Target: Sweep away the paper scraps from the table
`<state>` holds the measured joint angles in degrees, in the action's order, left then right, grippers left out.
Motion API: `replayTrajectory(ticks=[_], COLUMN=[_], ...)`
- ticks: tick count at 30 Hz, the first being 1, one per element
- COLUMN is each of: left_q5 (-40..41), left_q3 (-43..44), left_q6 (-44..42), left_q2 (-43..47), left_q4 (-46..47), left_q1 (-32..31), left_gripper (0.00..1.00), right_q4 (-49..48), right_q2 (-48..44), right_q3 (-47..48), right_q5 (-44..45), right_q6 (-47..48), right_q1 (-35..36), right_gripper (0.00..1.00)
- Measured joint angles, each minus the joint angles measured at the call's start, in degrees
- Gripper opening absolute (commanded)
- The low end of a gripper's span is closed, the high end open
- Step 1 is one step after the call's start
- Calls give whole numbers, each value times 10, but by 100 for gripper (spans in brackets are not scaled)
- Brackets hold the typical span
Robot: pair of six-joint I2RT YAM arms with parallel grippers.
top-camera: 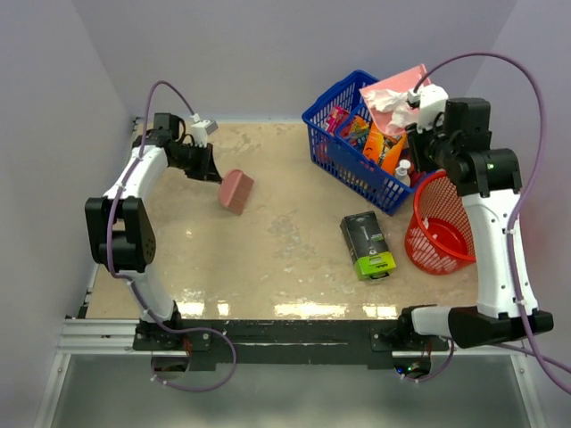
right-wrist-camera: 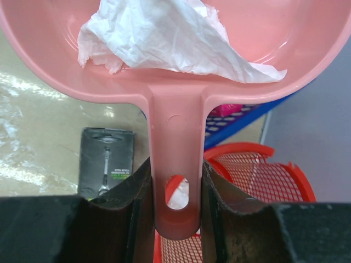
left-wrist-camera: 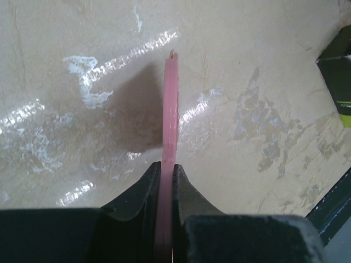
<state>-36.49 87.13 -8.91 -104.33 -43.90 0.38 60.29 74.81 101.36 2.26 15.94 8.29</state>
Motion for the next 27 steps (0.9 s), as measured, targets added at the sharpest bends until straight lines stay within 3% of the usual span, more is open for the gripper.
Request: replayTrajectory(ticks=[7,16,27], left_q5=[-12,-23,-28], left_q3=[8,8,8], left_q6=[25,54,59], left_q2=[-23,-33,-42], left_q4=[37,76,101], left_q1=[-29,-53,-54], left_gripper=[0,0,0], right_q4=[71,152,175], right_q2=[-5,-61,-118], right_q3=[25,19,-105], right_q5=[51,148,289], right_q6=[12,93,310], right_q1=[-82,-194,-238], right_gripper=[0,0,0])
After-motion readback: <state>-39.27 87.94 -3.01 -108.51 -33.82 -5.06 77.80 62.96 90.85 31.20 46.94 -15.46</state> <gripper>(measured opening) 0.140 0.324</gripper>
